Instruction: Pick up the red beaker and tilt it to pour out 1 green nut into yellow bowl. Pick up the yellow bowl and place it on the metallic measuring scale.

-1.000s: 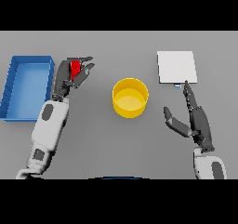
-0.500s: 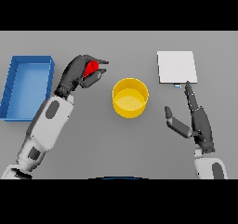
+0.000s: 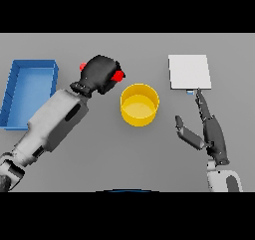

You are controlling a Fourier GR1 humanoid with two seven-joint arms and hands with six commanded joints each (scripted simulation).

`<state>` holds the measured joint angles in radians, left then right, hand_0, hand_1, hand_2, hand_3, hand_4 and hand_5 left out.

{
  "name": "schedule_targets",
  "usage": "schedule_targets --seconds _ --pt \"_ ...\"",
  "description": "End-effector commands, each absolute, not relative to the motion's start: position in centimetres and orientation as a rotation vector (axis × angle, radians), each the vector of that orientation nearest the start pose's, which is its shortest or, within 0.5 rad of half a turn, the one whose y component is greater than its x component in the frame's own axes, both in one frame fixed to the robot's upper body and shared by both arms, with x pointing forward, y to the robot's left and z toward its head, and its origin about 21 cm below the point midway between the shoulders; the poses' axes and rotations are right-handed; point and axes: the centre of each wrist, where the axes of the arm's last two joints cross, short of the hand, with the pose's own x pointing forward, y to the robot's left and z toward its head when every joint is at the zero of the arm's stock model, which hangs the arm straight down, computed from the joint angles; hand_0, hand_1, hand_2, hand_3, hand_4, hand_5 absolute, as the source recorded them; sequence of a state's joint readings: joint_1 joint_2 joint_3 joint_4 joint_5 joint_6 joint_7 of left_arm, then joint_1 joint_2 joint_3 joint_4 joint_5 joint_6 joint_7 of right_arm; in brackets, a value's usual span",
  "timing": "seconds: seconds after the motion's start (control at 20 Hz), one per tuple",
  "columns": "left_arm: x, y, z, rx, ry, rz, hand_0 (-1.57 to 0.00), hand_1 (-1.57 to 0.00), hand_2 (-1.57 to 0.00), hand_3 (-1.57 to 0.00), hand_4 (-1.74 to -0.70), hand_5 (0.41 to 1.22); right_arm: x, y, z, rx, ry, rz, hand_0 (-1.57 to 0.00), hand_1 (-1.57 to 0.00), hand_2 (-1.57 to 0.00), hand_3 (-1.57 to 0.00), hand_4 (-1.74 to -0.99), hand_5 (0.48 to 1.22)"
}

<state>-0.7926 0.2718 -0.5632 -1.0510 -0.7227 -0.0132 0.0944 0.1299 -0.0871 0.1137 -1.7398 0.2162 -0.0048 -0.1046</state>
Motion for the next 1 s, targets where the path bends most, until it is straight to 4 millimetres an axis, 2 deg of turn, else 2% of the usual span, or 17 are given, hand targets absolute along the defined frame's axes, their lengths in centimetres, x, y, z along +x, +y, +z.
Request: schedule_targets --seconds 0.0,0.05,0.2,0.3,0.55,0.65,0.75,0.85,0.95 --pt "38.5 11.1 9.0 0.751 -1.554 -1.55 -1.57 -1.57 -1.57 -1.57 -1.74 1.186 21.6 -23.2 1.3 -0.169 -1.717 0.29 0.0 0.0 0.0 0.0 -1.268 0.72" --pt "38.9 10.6 9.4 0.786 -1.533 -1.628 -1.57 -1.57 -1.57 -1.57 -1.74 1.193 21.5 -23.1 1.3 -0.165 -1.723 0.289 0.0 0.0 0.0 0.0 -1.264 0.717" --pt "39.8 9.3 9.9 0.859 -1.448 -1.848 -1.57 -1.57 -1.57 -1.57 -1.61 1.206 21.8 -22.6 1.3 -0.158 -1.726 0.27 0.0 0.0 0.0 0.0 -1.258 0.697" --pt "39.6 8.1 10.1 0.891 -1.363 -1.997 -1.57 -1.57 -1.57 -1.57 -1.66 1.212 21.8 -22.9 1.4 -0.19 -1.716 0.272 0.0 0.0 0.0 0.0 -1.245 0.679" --pt "39.9 6.1 10.9 0.949 -1.228 -2.237 -1.57 -1.57 -1.57 -1.57 -1.71 1.218 21.6 -23.0 1.1 -0.193 -1.715 0.243 0.0 0.0 0.0 0.0 -1.198 0.65" --pt "40.0 5.0 11.3 1.018 -1.176 -2.318 -1.57 -1.57 -1.57 -1.57 -1.72 1.219 22.1 -22.8 1.2 -0.202 -1.715 0.254 0.0 0.0 0.0 0.0 -1.195 0.647" --pt "40.0 4.6 11.5 1.077 -1.11 -2.398 -1.57 -1.57 -1.57 -1.57 -1.73 1.22 21.8 -22.3 1.1 -0.193 -1.731 0.268 0.0 0.0 0.0 0.0 -1.191 0.649" --pt "40.1 4.1 11.6 1.129 -1.077 -2.468 -1.57 -1.57 -1.57 -1.57 -1.73 1.22 21.9 -22.8 1.2 -0.219 -1.713 0.266 0.0 0.0 0.0 0.0 -1.183 0.643" --pt "40.1 3.9 11.1 1.171 -1.049 -2.544 -1.57 -1.57 -1.57 -1.57 -1.74 1.22 21.7 -22.5 1.2 -0.21 -1.722 0.249 0.0 0.0 0.0 0.0 -1.18 0.63"
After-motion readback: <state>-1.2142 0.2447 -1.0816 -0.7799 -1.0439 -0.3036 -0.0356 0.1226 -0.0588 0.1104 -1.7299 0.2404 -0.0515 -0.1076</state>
